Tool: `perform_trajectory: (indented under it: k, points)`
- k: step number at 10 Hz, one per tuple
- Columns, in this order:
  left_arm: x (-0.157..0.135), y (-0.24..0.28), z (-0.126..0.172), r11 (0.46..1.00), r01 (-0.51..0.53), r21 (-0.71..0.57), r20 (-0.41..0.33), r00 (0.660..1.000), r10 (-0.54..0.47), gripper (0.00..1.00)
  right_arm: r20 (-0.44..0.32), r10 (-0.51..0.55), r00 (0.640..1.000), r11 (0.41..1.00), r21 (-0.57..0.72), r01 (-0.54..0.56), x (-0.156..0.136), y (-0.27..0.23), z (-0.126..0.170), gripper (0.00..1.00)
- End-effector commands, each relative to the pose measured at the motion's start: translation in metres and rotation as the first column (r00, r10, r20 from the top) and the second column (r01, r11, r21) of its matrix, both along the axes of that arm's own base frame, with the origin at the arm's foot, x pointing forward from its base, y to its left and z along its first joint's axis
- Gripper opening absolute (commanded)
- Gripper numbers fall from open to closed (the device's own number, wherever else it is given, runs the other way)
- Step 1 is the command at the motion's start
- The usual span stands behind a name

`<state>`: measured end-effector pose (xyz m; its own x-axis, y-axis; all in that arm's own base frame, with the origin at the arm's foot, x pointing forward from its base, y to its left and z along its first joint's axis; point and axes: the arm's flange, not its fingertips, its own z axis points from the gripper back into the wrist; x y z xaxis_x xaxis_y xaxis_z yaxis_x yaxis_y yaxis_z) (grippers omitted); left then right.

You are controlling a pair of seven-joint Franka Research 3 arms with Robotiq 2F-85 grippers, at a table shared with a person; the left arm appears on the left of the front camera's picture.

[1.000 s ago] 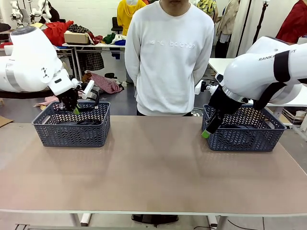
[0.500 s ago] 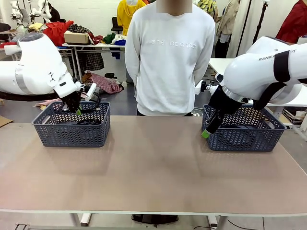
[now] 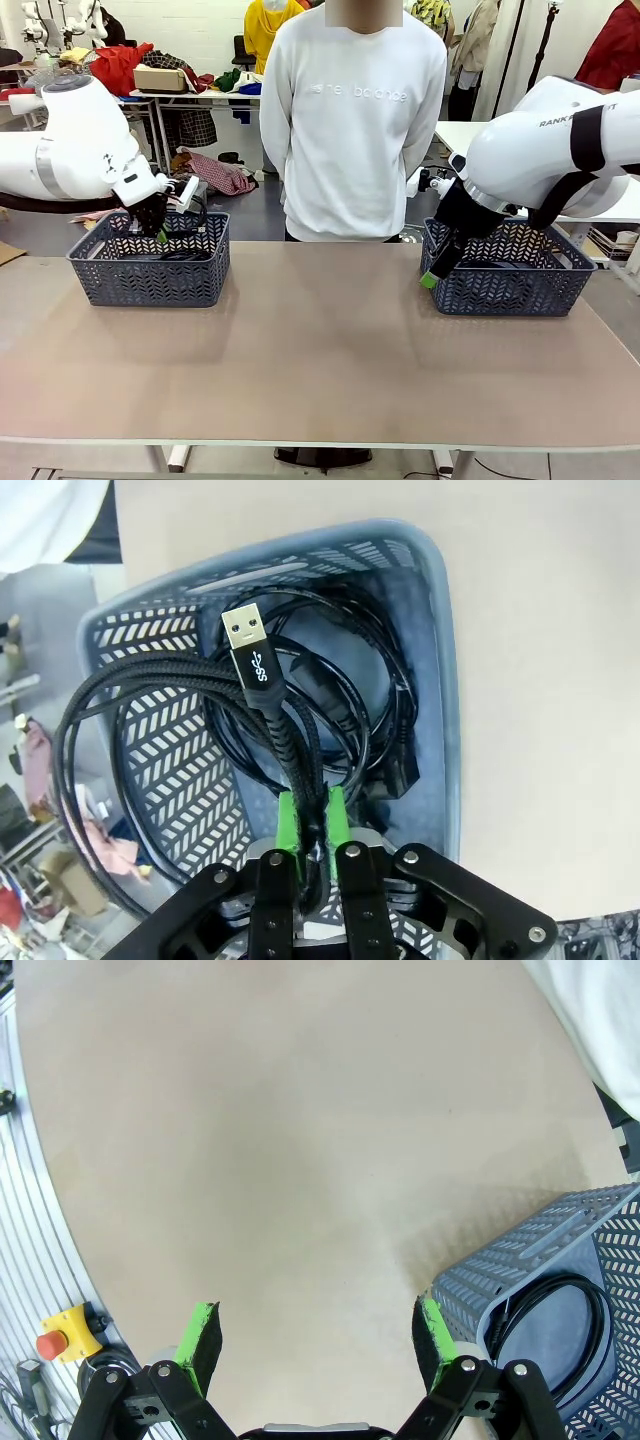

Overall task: Organize the cables according to human instructions.
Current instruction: Pick up a bundle of cables and place it in the basket indicated by the human.

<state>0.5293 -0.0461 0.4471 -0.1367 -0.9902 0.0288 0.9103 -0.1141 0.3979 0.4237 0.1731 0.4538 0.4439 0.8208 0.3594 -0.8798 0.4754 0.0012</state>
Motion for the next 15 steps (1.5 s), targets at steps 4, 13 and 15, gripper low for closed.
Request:
perform_trajectory:
  k: [4, 13, 15]
  points:
    - [0.003, 0.008, 0.005, 1.0, 0.016, 0.012, 0.005, 1.0, -0.016, 0.71, 0.0, -0.007, 1.0, 1.0, 0.002, 0.007, -0.001, 0.0, 0.0, 1.0]
    - [-0.002, 0.01, -0.005, 0.994, -0.007, -0.11, -0.078, 0.997, -0.001, 0.94, 0.0, -0.007, 1.0, 1.0, 0.002, 0.007, -0.001, 0.0, 0.0, 1.0]
    - [0.001, 0.002, 0.006, 1.0, -0.003, -0.015, -0.027, 1.0, 0.002, 0.94, 0.0, -0.007, 1.0, 1.0, 0.002, 0.007, -0.001, 0.0, 0.0, 1.0]
